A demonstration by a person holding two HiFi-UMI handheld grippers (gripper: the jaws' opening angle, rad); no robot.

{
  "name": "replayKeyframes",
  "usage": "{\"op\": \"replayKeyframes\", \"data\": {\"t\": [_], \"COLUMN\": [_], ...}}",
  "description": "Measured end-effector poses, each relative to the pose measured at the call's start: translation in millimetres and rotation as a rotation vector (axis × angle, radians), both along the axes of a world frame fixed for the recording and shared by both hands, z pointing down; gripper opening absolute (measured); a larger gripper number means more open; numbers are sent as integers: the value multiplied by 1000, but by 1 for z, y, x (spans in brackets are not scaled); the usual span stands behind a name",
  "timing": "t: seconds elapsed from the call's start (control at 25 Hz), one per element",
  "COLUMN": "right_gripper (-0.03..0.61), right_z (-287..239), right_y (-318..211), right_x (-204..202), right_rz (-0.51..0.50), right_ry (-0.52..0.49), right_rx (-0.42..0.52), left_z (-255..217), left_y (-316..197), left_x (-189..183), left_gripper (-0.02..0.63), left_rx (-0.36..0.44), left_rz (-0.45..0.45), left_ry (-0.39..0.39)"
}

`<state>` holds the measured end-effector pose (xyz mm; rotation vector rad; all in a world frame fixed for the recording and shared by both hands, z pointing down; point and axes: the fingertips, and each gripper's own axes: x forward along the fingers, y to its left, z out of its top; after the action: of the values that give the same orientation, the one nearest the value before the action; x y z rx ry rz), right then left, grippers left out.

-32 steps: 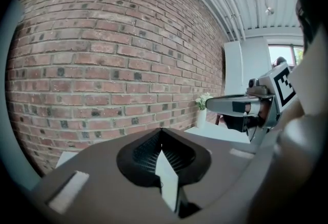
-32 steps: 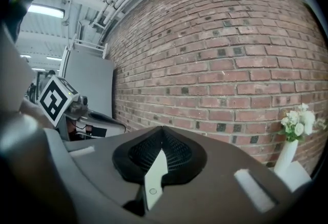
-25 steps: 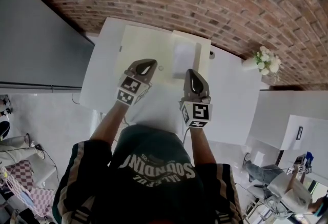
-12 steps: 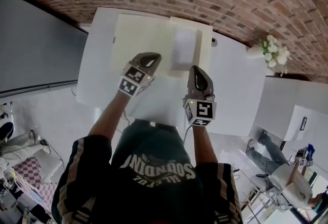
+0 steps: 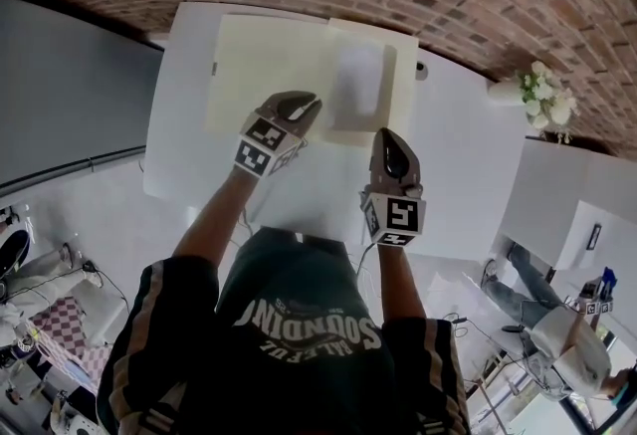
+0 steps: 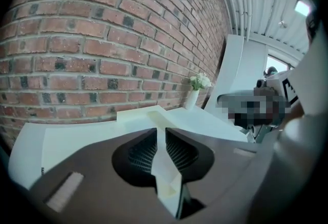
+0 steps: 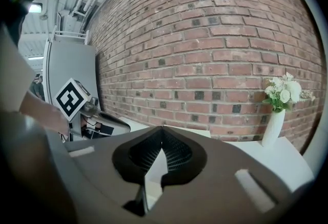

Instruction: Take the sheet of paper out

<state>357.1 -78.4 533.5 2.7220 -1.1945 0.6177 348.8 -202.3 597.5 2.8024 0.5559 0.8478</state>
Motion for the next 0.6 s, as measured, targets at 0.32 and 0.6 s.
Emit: {"op": "replayKeyframes", "data": {"t": [0.32,0.6], "right_gripper": [0,0], "right_z": [9,18], "right_y": [0,-4], "right_x": [5,11], "right_rz": [-18,-26], "right_ry": [-21,-41], "right_rx": [-1,-6], "left_z": [24,49], "left_y": [5,6], "left_x": [9,19], "left_gripper": [134,141], "left_rx": [-84,-111], "left_rz": [-21,-38], "left_ry": [-106,-178]}}
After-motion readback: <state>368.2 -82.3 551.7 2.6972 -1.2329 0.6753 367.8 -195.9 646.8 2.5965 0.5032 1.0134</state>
